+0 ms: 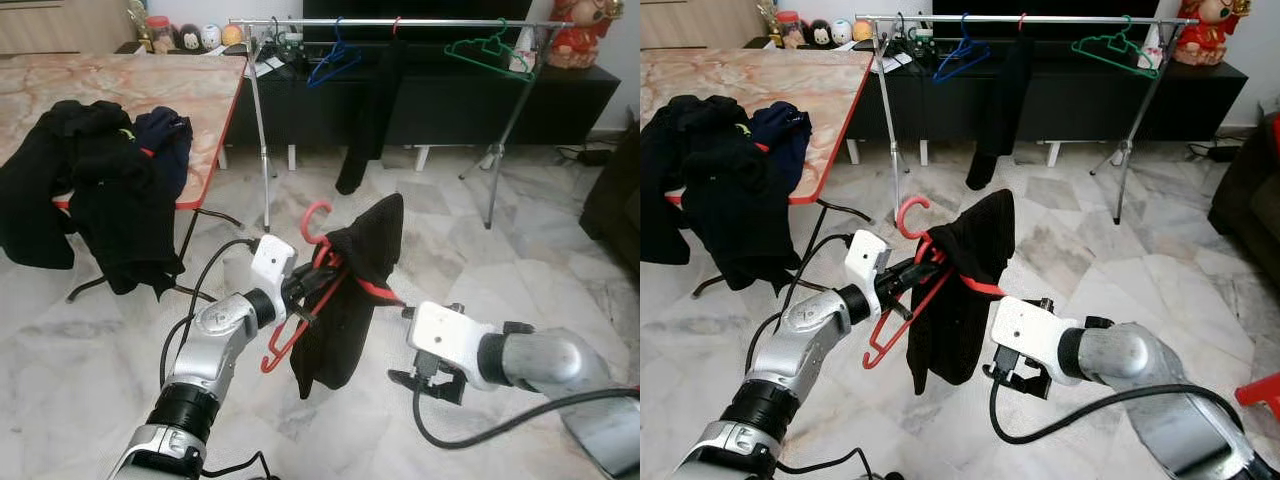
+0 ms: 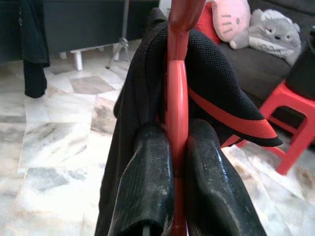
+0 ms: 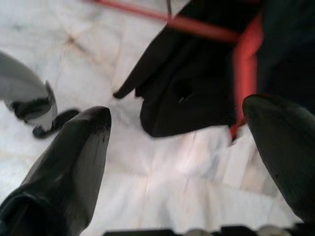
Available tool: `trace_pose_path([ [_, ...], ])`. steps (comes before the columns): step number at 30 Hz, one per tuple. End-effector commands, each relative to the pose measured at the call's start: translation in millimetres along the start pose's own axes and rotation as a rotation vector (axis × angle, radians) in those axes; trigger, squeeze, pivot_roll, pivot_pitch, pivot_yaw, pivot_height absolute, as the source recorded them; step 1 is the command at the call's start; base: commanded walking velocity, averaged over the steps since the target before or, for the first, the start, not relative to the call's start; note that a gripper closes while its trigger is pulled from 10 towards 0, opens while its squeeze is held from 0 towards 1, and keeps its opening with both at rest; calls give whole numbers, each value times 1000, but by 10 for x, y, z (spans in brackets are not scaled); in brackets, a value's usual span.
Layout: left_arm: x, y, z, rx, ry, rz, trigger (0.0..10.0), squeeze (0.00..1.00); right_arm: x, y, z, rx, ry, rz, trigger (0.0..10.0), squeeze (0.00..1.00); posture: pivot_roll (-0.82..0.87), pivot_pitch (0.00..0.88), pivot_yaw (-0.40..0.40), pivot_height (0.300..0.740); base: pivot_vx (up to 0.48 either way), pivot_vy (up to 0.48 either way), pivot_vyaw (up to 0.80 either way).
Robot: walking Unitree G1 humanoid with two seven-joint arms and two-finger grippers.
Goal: Hang hanger
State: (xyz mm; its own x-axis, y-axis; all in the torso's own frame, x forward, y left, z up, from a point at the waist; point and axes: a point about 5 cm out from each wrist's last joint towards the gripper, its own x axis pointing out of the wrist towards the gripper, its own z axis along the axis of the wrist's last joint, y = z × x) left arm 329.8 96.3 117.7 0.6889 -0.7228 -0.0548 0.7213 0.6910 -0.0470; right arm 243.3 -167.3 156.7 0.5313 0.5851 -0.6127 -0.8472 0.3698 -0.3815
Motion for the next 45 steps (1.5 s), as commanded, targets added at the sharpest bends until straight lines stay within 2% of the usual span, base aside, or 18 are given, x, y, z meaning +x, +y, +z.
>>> trace_pose_path([
  [1, -13, -11, -11, -4, 0, -31, 10000, 0, -118, -84, 75, -36, -63, -31, 10000, 580, -102, 15, -12, 740, 0, 0, 0],
  [2, -45, -31, -53, -6, 24, -74, 10000, 0, -181, -172, 87, -17, -92, -62, 10000, 0, -111, 9, -11, 740, 0, 0, 0],
  [4, -56, -41, -66, -5, 32, -90, 10000, 0, -199, -201, 90, -10, -101, -72, 10000, 0, -111, 9, -11, 740, 0, 0, 0],
  [5, -87, -72, -109, 7, 63, -139, 10000, 0, -246, -277, 75, -7, -105, -85, 10000, 0, -111, 9, -11, 740, 0, 0, 0],
  [10, -146, -125, -151, 28, 85, -222, 10000, 0, -280, -343, -13, 13, -113, -69, 10000, 0, -114, 0, -12, 740, 0, 0, 0],
  [13, -185, -158, -150, 45, 98, -292, 10000, 0, -256, -253, -199, 51, -83, 48, 10000, 0, -110, 0, -14, 740, 0, 0, 0],
  [16, -202, -177, -156, 57, 118, -339, 10000, 0, -241, -232, -333, 91, -56, 96, 10000, 0, -111, 0, -15, 740, 0, 0, 0],
  [20, -229, -223, -164, 70, 151, -420, 10000, 0, -240, -213, -552, 54, 65, 164, 10000, 0, -109, 0, -22, 740, 0, 0, 0],
  [28, -322, -300, -249, 109, 264, -553, 10000, 0, -240, -305, -456, 44, -28, 270, 10000, 0, -105, 0, -30, 740, 0, 0, 0],
  [30, -333, -297, -256, 117, 277, -555, 10000, 0, -235, -302, -461, 15, -13, 297, 10000, 439, -105, 0, -30, 740, 0, 0, 0],
  [31, -336, -294, -259, 120, 282, -554, 10000, 0, -232, -301, -465, 3, -8, 307, 10000, 439, -105, 0, -30, 740, 0, 0, 0],
  [32, -339, -295, -264, 121, 288, -557, 10000, 0, -227, -300, -473, -8, -4, 320, 10000, 608, -104, 0, -34, 740, 0, 0, 0],
  [33, -346, -306, -263, 115, 286, -571, 10000, 0, -216, -291, -452, -12, -21, 334, 10000, 855, -104, 0, -34, 740, 0, 0, 0],
  [34, -346, -306, -263, 115, 286, -571, 10000, 0, -216, -291, -452, -12, -21, 334, 10000, 855, -104, 0, -34, 740, 0, 0, 0],
  [35, -352, -315, -260, 110, 285, -582, 10000, 0, -200, -287, -429, -16, -35, 342, 10000, 796, -104, 0, -34, 740, 0, 0, 0],
  [36, -352, -315, -260, 110, 285, -582, 10000, 0, -200, -287, -429, -16, -35, 342, 10000, 796, -104, 0, -34, 740, 0, 0, 0],
  [37, -360, -325, -252, 104, 285, -597, 10000, 0, -173, -274, -408, -16, -49, 360, 10000, 0, -101, 0, -34, 740, 0, 0, 0],
  [45, -371, -362, -208, 99, 289, -657, 10000, 0, 29, -226, -495, -17, -25, 391, 10000, 0, -98, 0, -31, 740, 0, 0, 0],
])
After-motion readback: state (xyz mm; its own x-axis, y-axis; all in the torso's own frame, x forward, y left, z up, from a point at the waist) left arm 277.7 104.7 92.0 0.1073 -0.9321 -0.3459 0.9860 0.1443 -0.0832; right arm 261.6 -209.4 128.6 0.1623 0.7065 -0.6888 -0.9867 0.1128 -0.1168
